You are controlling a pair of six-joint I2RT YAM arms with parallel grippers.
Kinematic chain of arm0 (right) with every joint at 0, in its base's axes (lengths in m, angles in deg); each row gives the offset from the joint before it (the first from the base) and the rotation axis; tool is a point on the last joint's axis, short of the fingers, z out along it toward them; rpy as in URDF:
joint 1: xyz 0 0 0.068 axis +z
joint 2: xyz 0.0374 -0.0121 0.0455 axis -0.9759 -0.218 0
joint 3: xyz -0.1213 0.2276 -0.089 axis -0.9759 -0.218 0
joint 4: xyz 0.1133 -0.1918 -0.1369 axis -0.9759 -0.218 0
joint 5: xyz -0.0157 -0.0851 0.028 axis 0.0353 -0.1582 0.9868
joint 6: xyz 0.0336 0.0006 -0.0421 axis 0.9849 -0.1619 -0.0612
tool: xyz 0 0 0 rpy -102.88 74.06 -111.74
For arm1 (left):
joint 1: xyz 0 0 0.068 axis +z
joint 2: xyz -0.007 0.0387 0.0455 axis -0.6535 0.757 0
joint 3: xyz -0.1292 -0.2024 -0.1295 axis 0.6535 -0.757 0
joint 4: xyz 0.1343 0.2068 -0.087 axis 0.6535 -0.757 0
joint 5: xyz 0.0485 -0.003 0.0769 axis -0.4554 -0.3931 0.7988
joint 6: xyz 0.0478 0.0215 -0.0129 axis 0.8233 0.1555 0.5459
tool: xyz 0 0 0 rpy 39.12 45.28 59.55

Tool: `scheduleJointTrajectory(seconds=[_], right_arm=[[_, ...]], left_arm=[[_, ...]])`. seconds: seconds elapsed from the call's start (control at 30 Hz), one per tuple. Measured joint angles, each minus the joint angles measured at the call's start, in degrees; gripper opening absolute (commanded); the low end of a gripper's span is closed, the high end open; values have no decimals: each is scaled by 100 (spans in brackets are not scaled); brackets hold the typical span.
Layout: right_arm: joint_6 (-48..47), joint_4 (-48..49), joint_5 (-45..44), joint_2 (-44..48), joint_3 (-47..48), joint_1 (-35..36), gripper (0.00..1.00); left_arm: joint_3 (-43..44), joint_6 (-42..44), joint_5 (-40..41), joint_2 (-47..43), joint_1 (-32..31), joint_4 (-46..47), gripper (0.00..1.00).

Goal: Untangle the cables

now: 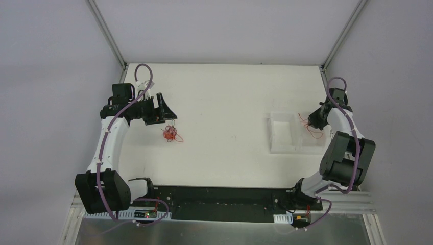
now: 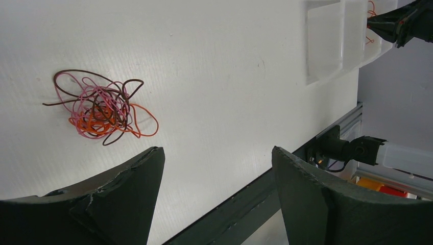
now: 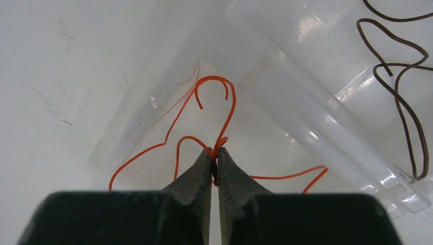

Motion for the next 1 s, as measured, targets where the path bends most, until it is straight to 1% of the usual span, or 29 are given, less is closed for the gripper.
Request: scheduleJointTrajectory(seconds=[0.1, 0.27, 0.33, 0.43, 0.5, 0.57, 0.67, 0.77, 0.87, 1.0], right_arm=[[11, -9, -98, -22, -17, 0, 37], [-98, -122, -273, 125, -17, 0, 62], [-188, -190, -299, 330, -15, 0, 69], [-387, -385, -323, 719, 66, 0, 74], [-553, -520, -308, 887, 203, 0, 83], [-756, -682, -227, 1019, 402, 0, 88], [-1180, -1032, 181, 1110, 758, 0, 99], [-1692, -1460, 1016, 1115, 1117, 4, 99], [-2006, -1779, 1829, 1117, 1274, 133, 99], [-2166, -1987, 2693, 1071, 1305, 822, 100]], left_arm=[[0, 9, 4, -2, 0, 0, 80], [0, 26, 13, -2, 0, -2, 81], [0, 42, 22, -2, 0, -2, 82], [0, 101, 42, -2, 0, -4, 84], [0, 153, 68, -2, 0, -13, 84], [0, 214, 170, -2, -2, -46, 84], [13, 380, 391, 9, 0, -214, 83], [52, 564, 658, 118, -2, -431, 83], [55, 713, 820, 337, 0, -592, 80], [55, 911, 938, 721, 0, -682, 74]])
